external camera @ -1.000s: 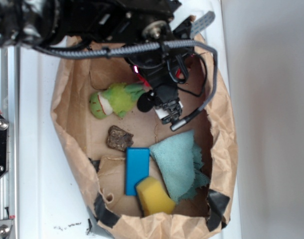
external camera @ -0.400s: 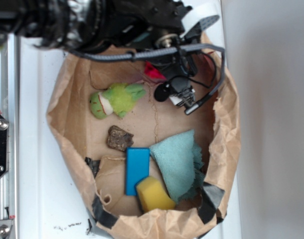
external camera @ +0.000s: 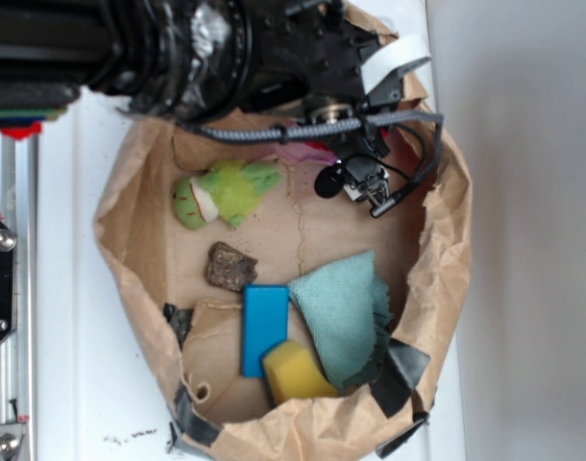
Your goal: Grab the red paper.
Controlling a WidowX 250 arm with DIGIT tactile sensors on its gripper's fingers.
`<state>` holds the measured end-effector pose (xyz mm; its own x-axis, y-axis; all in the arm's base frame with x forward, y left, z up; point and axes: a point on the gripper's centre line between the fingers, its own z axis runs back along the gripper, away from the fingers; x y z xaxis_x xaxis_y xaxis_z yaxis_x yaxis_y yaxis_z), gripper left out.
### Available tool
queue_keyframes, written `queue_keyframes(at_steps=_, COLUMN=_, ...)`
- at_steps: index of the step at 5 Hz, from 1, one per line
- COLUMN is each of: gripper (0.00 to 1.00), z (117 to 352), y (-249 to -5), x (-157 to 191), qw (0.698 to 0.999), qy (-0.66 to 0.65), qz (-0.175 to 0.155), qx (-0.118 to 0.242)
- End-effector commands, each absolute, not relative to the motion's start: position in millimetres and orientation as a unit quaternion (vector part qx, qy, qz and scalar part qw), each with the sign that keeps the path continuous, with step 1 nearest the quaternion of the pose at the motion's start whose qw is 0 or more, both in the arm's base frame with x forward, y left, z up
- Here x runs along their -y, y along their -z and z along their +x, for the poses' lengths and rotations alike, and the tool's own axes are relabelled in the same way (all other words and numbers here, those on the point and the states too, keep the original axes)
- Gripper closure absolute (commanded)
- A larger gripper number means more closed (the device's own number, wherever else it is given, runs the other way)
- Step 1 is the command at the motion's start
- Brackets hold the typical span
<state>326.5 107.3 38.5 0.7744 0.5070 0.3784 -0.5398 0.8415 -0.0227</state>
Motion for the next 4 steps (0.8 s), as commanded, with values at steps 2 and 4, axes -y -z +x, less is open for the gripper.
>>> queue_keyframes(at_steps=2, gripper=1.00, z=326.4, y=-68.9, x=-106.6, qw=0.939, qy=-0.270, qz=0.018, qx=0.210)
queue_keyframes(at_steps=4, gripper=1.00, z=302.6, y=-106.8, x=-94.1, qw=0.953, qy=-0.233, qz=-0.029, qx=0.190)
